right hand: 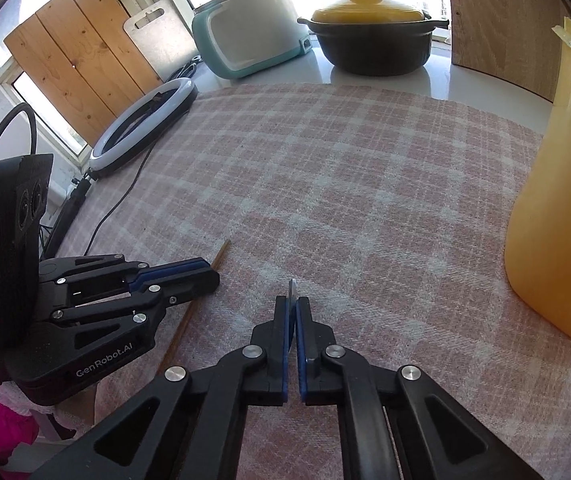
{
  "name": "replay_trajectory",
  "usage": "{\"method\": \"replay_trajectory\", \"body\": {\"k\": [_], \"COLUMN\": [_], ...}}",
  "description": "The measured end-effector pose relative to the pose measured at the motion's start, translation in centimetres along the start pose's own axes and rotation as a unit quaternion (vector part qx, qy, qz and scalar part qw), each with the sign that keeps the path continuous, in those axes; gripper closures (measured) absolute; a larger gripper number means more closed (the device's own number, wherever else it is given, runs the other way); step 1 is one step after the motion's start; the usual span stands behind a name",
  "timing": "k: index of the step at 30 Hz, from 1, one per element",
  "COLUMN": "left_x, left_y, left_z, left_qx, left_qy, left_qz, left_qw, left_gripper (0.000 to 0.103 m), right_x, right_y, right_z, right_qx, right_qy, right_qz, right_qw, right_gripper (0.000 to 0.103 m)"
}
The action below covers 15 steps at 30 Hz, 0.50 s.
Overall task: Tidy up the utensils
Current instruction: 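Close the left tool on the wooden chopstick while the right tool grasps the metal fork, then lift the chopstick with the left tool while the right tool lifts the fork toward the bin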
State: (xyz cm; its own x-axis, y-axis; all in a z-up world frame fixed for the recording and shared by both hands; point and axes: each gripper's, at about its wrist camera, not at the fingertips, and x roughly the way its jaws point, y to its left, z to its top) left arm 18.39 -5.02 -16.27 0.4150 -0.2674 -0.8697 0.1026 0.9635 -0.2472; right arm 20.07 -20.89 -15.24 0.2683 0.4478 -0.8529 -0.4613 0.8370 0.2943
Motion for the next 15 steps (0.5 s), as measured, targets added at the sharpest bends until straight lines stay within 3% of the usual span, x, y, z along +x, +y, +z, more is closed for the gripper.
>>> {"method": "replay_trajectory", "body": {"k": [4, 15], "left_x": [-1.5, -7.7], "left_y": [0.5, 0.5], "left_z": [0.1, 0.9], "left_qx": [-0.029, -0.038], "left_qy": [-0.014, -0.076], "left_qz": [-0.029, -0.07], "left_qw": [0.9991, 0.9939], "left_gripper": [0.1, 0.101], "right_x": [-0.6, -5.4], "right_y": [-0.3, -0.7], "right_z": [-0.2, -0.7], "right_qx": [0.011, 0.017], "right_qy": [-0.009, -0.06], "right_qz": [0.0, -0.007], "right_qw": [1.0, 0.998], "right_gripper": [0.103, 0.103]}}
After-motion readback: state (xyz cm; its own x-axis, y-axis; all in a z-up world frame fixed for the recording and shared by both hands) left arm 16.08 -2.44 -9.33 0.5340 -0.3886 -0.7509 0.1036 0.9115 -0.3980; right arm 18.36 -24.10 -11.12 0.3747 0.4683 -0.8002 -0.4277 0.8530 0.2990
